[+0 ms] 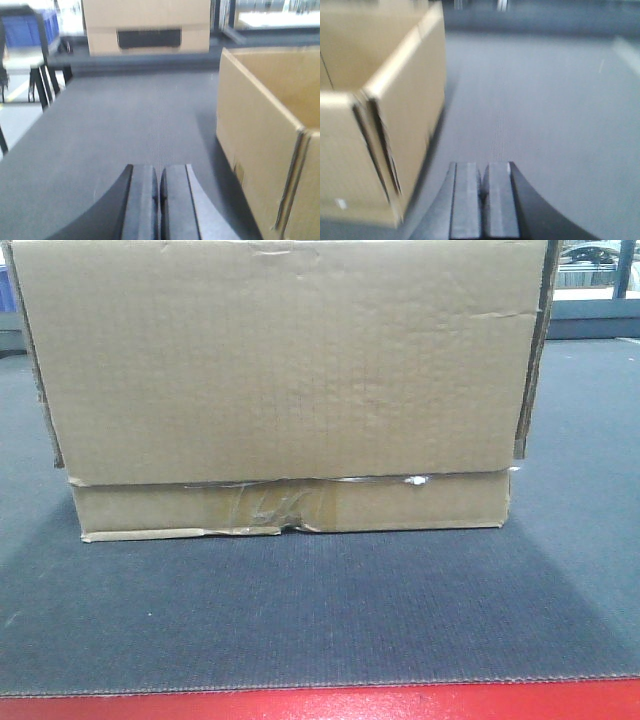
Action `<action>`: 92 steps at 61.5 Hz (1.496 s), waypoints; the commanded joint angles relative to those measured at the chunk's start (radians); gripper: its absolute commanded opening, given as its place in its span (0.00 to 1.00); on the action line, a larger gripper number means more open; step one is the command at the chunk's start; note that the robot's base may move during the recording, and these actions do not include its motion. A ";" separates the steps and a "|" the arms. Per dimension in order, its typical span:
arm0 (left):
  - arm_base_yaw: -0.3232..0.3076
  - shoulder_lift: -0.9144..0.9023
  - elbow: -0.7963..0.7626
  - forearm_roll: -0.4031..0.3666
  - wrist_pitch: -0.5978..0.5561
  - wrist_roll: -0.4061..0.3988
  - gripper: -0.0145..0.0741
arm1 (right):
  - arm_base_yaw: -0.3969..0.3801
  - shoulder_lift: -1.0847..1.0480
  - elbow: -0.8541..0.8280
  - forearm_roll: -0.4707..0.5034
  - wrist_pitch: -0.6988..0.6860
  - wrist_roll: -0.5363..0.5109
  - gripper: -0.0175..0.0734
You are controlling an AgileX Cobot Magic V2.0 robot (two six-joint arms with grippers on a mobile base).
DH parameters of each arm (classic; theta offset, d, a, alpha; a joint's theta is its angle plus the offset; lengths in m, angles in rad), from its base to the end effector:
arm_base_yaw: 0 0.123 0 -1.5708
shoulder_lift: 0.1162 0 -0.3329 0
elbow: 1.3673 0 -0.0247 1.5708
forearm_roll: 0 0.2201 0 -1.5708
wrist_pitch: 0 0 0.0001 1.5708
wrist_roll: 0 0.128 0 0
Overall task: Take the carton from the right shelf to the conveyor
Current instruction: 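Withdraw both grippers outward from the carton's side walls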
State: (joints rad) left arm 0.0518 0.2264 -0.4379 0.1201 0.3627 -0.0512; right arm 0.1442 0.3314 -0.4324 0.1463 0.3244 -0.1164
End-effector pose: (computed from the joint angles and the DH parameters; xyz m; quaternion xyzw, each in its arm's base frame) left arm 0.0169 0.0063 0.3153 -0.0112 0.7284 0.0541 0.6829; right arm 0.0369 0.0114 0.3155 -0.0611 0.7500 0.0722 0.6547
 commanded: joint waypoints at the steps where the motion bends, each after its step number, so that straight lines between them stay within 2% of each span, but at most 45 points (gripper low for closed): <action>1: 0.005 -0.043 0.005 -0.001 -0.014 0.008 0.18 | -0.005 -0.101 0.006 -0.013 -0.030 -0.007 0.12; 13: 0.005 -0.055 0.005 -0.001 -0.012 0.008 0.18 | -0.005 -0.230 0.006 -0.013 -0.031 -0.007 0.12; 58: 0.006 -0.055 0.010 -0.001 -0.014 0.008 0.18 | -0.005 -0.238 0.006 -0.013 -0.035 -0.007 0.12; 64: 0.007 -0.068 0.025 -0.049 -0.019 0.008 0.18 | -0.005 -0.238 0.006 -0.013 -0.035 -0.007 0.12; 70: 0.007 -0.118 0.089 -0.100 -0.030 0.051 0.18 | -0.005 -0.238 0.006 -0.013 -0.037 -0.007 0.12; 80: 0.011 -0.226 0.249 -0.120 -0.114 0.057 0.18 | -0.005 -0.238 0.006 -0.013 -0.037 -0.007 0.12; 92: 0.040 -0.226 0.437 -0.127 -0.306 0.057 0.18 | -0.005 -0.238 0.006 -0.013 -0.041 -0.007 0.12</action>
State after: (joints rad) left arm 0.0813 0.0064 -0.0718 0.0076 0.1764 0.0000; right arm 0.1436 0.0974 -0.4307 0.1463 0.3098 -0.1184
